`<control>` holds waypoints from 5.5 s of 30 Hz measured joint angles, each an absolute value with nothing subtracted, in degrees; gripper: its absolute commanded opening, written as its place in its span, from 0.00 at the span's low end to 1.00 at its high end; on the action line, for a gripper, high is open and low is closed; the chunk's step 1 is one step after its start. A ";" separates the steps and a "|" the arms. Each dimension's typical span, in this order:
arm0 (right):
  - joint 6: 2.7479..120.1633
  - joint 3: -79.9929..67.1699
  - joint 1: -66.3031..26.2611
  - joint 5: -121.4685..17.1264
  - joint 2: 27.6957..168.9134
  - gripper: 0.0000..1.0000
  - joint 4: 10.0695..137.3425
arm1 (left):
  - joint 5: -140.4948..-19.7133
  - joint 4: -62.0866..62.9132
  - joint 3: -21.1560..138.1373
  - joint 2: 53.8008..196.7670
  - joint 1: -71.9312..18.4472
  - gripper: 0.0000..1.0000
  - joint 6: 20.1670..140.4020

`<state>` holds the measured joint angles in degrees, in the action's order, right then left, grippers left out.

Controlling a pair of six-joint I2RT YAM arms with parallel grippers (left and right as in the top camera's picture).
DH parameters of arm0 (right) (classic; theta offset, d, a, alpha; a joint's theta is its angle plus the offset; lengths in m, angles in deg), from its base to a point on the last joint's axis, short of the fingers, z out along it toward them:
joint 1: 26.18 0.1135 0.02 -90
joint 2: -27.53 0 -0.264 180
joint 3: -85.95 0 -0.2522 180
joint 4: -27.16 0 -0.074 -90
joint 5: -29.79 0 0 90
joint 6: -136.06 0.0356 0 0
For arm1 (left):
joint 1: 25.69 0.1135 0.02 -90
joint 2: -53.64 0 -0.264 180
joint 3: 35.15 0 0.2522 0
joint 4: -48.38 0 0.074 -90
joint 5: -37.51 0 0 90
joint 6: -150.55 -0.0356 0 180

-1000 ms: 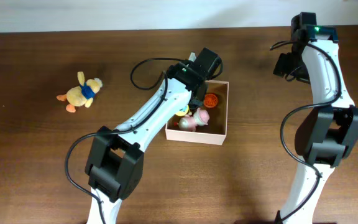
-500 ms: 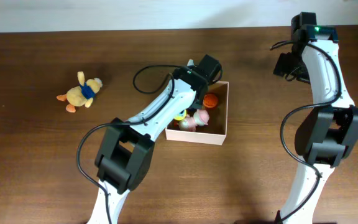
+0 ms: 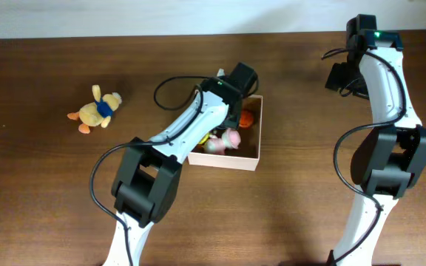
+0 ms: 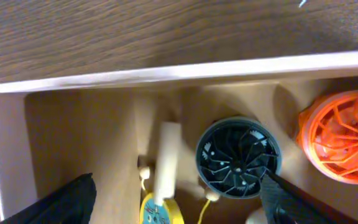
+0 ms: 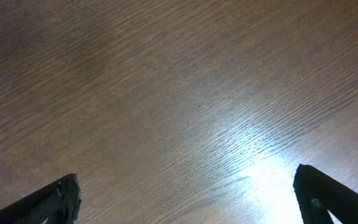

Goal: Pack container
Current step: 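Lower the rattle drum into the box and open the left gripper, then move the left gripper to the yellow plush duck and grasp it, then carry the yellow plush duck over the box and lower it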

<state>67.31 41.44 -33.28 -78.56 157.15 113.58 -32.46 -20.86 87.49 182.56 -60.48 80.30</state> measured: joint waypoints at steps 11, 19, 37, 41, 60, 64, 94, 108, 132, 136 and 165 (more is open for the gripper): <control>67.29 41.44 -33.28 -78.59 157.15 0.99 113.58 | -32.48 -20.86 87.49 182.56 -60.43 0.87 80.32; 67.27 41.44 -33.28 -78.59 157.15 0.99 113.58 | -34.75 -22.46 91.65 182.56 -60.46 0.87 80.30; 67.29 41.44 -33.28 -78.59 157.15 0.99 113.58 | -40.02 -33.45 109.55 182.58 -59.34 0.97 76.14; 67.31 41.44 -33.28 -78.59 157.15 0.99 113.58 | -39.73 -35.97 109.55 182.58 -53.81 0.99 75.92; 67.29 41.44 -33.28 -78.59 157.15 0.99 113.56 | -37.96 -44.95 109.55 189.47 -26.38 0.99 73.56; 67.29 41.44 -33.28 -78.59 157.15 0.99 113.56 | -37.66 -44.93 109.55 191.61 -24.09 0.99 73.56; 67.31 41.44 -33.28 -78.59 157.15 0.99 113.58 | -37.48 -44.89 109.59 197.05 -18.78 0.02 72.78; 67.29 41.44 -33.28 -78.59 157.15 0.99 113.58 | -45.50 -58.83 118.58 197.01 -21.31 0.02 69.76; 67.31 41.44 -33.28 -78.59 157.15 0.99 113.58 | -61.13 -61.17 134.92 184.37 -46.60 0.02 39.88; 67.29 41.44 -33.28 -78.56 157.15 0.99 113.58 | -63.27 -60.49 134.92 184.66 -49.55 0.02 39.07; 67.29 41.44 -33.28 -78.59 157.15 0.99 113.58 | -56.48 -61.54 134.84 201.60 -56.15 0.02 51.95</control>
